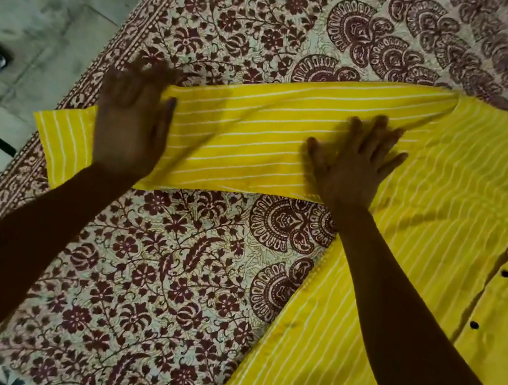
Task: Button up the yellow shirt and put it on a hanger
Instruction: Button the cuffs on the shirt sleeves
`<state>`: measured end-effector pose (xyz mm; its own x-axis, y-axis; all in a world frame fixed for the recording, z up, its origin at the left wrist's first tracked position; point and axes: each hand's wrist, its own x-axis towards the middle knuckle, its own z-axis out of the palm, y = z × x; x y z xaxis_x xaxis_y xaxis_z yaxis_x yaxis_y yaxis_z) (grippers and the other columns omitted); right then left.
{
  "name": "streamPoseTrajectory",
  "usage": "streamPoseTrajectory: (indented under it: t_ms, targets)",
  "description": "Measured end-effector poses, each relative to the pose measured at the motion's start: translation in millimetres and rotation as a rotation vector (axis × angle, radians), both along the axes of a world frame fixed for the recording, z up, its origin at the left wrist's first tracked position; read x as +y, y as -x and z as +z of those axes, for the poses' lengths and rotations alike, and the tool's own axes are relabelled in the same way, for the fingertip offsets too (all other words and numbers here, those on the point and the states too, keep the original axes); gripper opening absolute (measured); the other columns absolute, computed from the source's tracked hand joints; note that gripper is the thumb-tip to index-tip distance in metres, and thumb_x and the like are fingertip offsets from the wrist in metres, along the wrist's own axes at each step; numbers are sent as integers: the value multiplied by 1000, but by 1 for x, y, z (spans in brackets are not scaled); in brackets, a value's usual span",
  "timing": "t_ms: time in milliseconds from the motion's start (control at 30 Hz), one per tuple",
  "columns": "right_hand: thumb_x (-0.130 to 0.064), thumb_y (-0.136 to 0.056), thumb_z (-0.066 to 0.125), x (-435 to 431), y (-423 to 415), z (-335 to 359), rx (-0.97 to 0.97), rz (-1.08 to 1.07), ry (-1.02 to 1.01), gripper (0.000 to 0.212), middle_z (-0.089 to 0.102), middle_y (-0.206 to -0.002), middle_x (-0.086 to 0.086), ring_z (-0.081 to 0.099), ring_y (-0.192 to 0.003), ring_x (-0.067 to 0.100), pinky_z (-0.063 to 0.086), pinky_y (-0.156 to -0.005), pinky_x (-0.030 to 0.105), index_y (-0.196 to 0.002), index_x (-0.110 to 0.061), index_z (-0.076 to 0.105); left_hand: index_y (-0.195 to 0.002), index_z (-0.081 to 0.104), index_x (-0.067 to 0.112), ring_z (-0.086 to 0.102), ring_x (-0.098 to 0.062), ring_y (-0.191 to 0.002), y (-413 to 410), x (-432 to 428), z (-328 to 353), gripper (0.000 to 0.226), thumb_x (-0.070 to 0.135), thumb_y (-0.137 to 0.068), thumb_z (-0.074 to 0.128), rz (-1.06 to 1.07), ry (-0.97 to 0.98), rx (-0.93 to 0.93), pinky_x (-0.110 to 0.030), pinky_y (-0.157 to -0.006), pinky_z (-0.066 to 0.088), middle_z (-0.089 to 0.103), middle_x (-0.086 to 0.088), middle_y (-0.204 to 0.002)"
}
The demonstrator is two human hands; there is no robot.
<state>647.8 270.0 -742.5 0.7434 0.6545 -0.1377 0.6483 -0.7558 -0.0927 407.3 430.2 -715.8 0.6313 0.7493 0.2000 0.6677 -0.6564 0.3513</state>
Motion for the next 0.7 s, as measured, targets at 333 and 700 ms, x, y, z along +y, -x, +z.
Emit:
streamPoseTrajectory:
  t_ms: [333,700]
  targets:
    - [-74,-81,19,35,71,-8,45,396,26,89,6,-156,17,2,-143,41,2,-109,65,-149,-17,13,-113,55,7,53,-46,-92,95,18,0,65,60,-75,46,253,83,403,-53,-87,32,57,-29,-98]
    - [-38,-94,39,68,116,23,153,257,113,69,-4,-157,16,-6,-144,37,3,-113,60,-149,-14,6,-100,61,19,60,-6,-77,151,67,27,31,23,-72,73,398,1074,-355,-19,-54,50,65,13,-76]
